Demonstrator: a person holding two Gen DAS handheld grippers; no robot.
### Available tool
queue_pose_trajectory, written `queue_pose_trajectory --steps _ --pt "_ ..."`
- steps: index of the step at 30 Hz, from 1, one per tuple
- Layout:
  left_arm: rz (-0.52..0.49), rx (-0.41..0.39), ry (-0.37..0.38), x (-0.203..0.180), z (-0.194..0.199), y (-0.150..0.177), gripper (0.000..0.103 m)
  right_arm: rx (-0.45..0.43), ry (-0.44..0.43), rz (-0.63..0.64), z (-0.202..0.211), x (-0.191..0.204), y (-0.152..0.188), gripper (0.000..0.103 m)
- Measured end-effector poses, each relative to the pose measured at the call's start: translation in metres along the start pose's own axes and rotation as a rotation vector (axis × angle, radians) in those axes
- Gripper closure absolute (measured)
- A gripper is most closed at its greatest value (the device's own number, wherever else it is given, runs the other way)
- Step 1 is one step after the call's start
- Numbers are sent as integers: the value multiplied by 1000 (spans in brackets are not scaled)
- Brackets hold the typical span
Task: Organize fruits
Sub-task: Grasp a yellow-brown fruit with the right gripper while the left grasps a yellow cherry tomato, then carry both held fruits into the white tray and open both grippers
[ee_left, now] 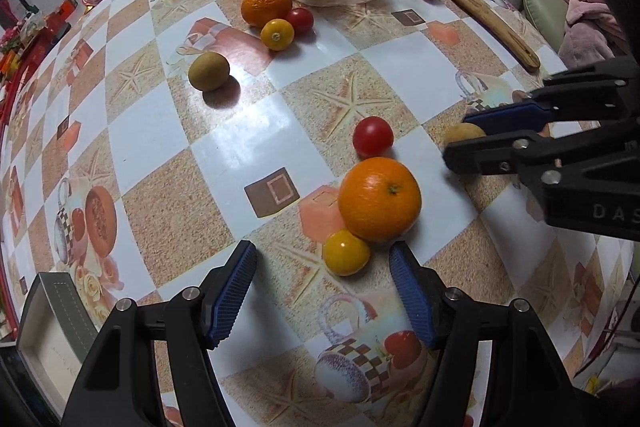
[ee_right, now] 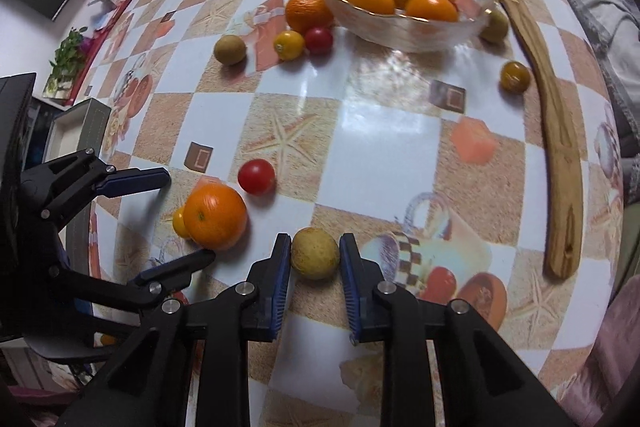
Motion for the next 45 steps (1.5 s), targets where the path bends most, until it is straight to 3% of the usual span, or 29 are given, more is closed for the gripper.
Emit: queue_pose_trajectory --steps 2,4,5,11,21,34,45 --pt "-1 -10 2 -1 2 -2 51 0 5 -12 2 -2 3 76" --pt "1 -13 7 -1 3 -4 78 -1 6 -27 3 -3 7 76" --pt "10 -10 19 0 4 -5 80 -1 6 -35 4 -3 9 76" --pt "130 5 86 16 10 0 80 -2 -1 -113 9 -1 22 76" --pt "262 -25 80 51 46 42 80 -12 -24 -147 23 26 35 76" --pt "484 -5 -28 145 73 131 80 10 -56 -2 7 121 7 76" --pt "667 62 -194 242 54 195 80 74 -127 169 -51 237 -45 76"
Point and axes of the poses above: each gripper's, at about its wrist camera, not at the fingertips, and z roughly against the way its jaws point, x to its left, y to its underside, the point moved 2 cm from there along -z, roughly the way its jaws point, and after that the axes turned 11 degrees about -y, right-handed, at the moved point
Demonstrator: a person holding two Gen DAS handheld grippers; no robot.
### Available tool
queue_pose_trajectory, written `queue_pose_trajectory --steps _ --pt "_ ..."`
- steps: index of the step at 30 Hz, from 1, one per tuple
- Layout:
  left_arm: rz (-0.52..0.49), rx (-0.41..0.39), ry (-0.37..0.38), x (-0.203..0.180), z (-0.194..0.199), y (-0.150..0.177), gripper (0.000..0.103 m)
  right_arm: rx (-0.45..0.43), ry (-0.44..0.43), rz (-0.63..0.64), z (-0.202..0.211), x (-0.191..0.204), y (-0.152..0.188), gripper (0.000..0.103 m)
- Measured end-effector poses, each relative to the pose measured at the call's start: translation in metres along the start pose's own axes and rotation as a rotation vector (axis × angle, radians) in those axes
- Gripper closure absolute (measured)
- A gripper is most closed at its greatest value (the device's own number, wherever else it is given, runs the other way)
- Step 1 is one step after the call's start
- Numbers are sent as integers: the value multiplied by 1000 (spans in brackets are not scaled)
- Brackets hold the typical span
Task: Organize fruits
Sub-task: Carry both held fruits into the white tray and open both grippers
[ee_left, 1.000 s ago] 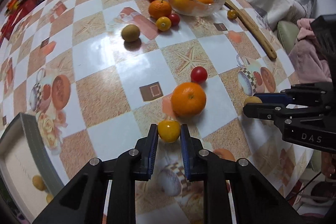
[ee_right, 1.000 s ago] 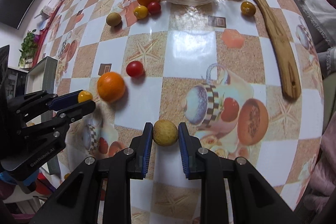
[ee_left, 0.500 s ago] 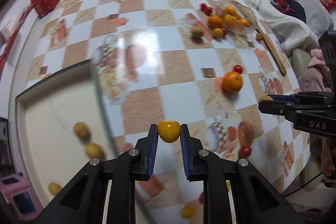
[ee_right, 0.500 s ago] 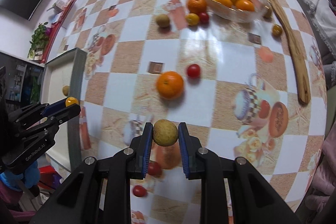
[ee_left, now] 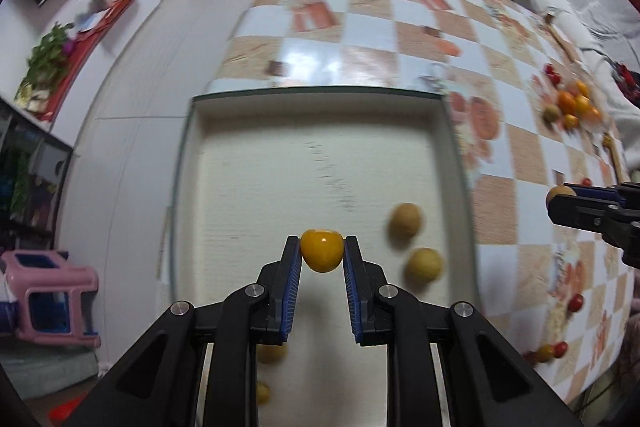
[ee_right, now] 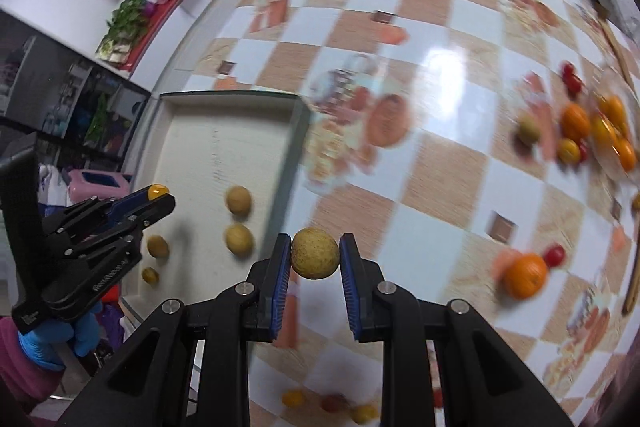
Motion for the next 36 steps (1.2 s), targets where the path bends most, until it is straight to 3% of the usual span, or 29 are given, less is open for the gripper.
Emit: queue_pose_trajectory --steps 4,9,23,24,25,26,29,33,36 --pt "34 33 -34 19 -23 -3 80 27 -13 20 -30 24 -25 76" --pt "8 37 -64 18 -38 -5 80 57 11 18 -66 37 -50 76" --pt "-41 35 -86 13 -45 0 78 126 99 47 -116 42 -65 74" --pt "-40 36 -79 14 -45 0 58 132 96 49 -118 42 -65 71" --pt "-35 37 -73 15 -45 1 27 132 92 51 -120 45 -66 66" --pt "-27 22 -79 16 -43 1 21 129 87 55 -120 46 -66 63" --pt "-32 5 -70 15 -39 3 21 120 64 59 -119 52 -69 47" --pt "-48 13 -74 14 -37 5 21 59 3 29 -101 52 -78 15" --pt "-53 11 -69 12 -32 6 21 -2 -37 -24 -77 42 -82 14"
Point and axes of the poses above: each gripper's, at about its wrist camera, not at the fingertips, and z roughly against the way its jaws point, x to its left, y to its underside, the point moved 2 cm from there along -z, roughly the way its jaws point, and after that the axes turned 11 degrees about -y, right-handed, at the moved point
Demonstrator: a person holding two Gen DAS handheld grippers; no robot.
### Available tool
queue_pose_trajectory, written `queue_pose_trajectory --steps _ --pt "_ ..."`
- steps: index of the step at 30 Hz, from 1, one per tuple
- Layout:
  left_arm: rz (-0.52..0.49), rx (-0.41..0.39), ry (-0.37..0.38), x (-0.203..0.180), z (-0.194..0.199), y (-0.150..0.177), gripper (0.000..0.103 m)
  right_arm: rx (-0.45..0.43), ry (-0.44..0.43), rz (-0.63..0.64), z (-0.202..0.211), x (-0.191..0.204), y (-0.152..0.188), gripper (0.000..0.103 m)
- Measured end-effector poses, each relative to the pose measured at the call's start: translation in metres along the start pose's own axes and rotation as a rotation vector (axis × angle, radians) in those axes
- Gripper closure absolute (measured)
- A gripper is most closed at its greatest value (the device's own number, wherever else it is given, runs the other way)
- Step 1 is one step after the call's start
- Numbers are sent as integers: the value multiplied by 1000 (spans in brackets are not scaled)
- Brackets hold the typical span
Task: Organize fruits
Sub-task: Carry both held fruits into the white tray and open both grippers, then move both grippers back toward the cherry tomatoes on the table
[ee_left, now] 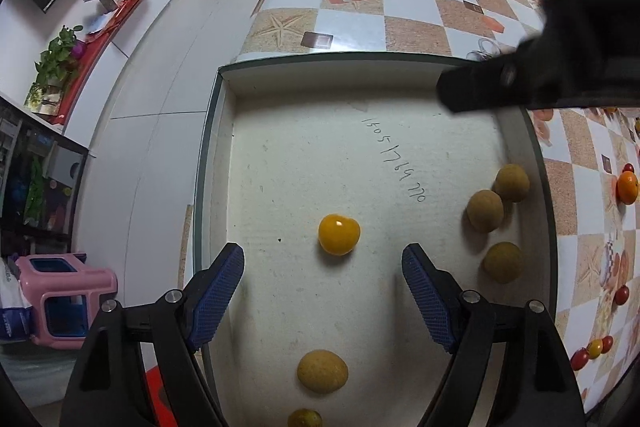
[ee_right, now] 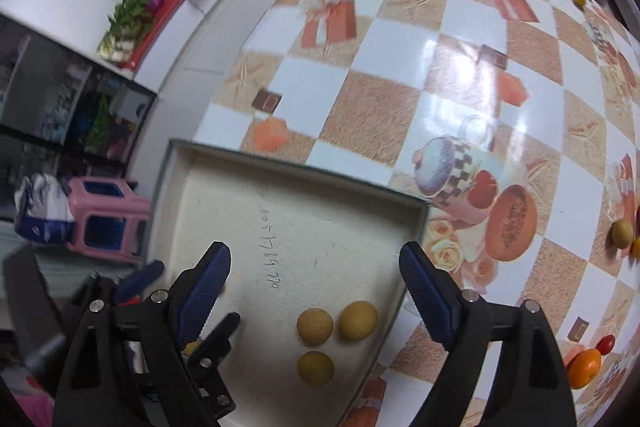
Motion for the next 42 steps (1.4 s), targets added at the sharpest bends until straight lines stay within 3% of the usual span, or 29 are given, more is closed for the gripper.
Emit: queue_pose_trajectory --steps 9,24,35,42 --pt "-85 -56 19 -28 30 -1 21 -76 61 -92 60 -45 27 14" --pt "-276 -121 111 -120 80 -3 21 -132 180 -337 139 -158 134 14" --pt "-468 -107 179 -172 104 54 21 -35 240 -339 142 -170 220 14" --pt "-561 -97 188 -193 106 95 21 11 251 -278 125 -163 237 14"
Point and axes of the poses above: each gripper's, at about its wrist camera, not at the fingertips, and z roughly against the way its jaws point, x to its left, y to its underside, the point moved 2 cm from there along -z, roughly the way its jaws point, and after that the axes turned 11 degrees about -y, right-handed, at the moved point
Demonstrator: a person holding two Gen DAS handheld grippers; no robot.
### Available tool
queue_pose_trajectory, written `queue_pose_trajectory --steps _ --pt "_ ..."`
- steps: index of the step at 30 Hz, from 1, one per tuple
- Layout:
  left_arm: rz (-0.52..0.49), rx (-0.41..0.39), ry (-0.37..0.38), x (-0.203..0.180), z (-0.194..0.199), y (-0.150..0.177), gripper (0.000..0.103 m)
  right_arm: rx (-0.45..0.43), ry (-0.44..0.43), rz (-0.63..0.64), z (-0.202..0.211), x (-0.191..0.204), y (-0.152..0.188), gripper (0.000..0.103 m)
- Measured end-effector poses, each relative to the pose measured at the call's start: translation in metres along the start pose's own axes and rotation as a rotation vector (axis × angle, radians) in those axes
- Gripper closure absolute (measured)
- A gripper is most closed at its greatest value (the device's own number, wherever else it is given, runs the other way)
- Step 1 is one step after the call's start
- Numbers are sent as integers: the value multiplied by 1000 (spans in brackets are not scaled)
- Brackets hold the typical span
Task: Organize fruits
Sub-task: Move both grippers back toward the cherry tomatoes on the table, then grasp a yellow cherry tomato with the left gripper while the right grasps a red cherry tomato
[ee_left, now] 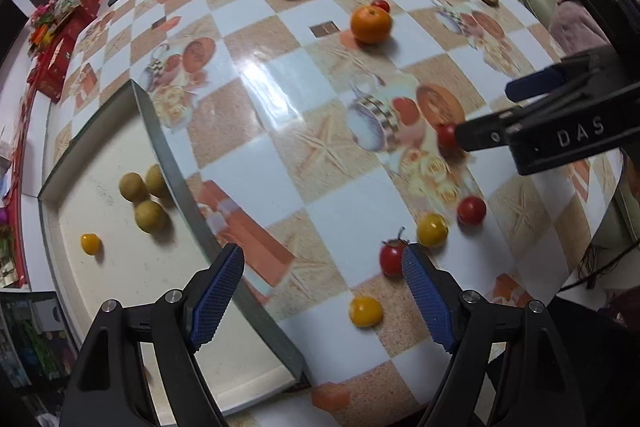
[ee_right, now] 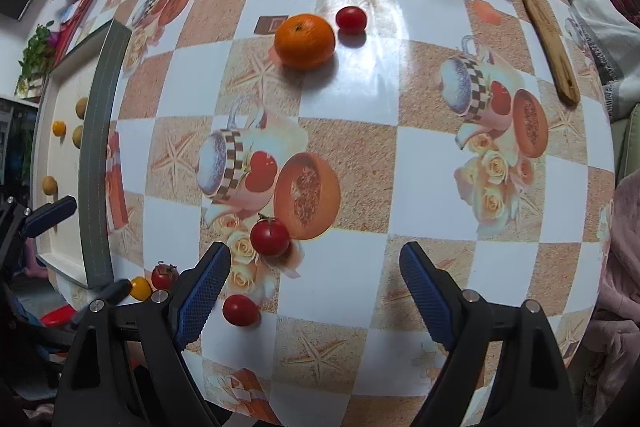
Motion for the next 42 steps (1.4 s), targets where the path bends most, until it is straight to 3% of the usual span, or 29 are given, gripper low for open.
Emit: queue_pose_trajectory --steps 8,15,18,21,22,26,27,28,29,32,36,42 --pt "49 64 -26 -12 -15 13 21 20 0 39 -12 11 2 24" --pt "102 127 -63 -16 -29 25 21 43 23 78 -24 27 0 42" --pt "95 141 -72 -21 -32 29 38 57 40 99 -30 34 0 43" --pt "119 145 -74 -22 -32 31 38 57 63 124 -33 42 0 44" --pt "120 144 -70 -23 -31 32 43 56 70 127 -35 47 -3 45" --pt "103 136 -40 -30 -28 36 66 45 108 140 -39 57 3 59" --pt "99 135 -27 -33 -27 35 72 42 112 145 -39 58 3 68" --pt "97 136 -14 -35 -27 34 76 41 110 148 -38 58 4 78" --pt "103 137 -3 -36 -28 34 76 41 100 147 -37 59 4 80" --pt "175 157 65 -24 -30 34 83 37 68 124 -33 55 4 80" --pt "286 192 164 -3 -34 37 83 21 -4 65 -20 37 6 80" --pt "290 194 197 2 -35 38 83 7 -39 39 -8 31 12 80"
Point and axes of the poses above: each gripper's, at about its wrist camera, not at the fingertips, and z roughly against the way its jaws point, x to its left, y to its underside, the point moved 2 cm from there along -z, roughly the way its jaws point, and after that the axes turned 11 degrees about -y, right-handed, at the moved point
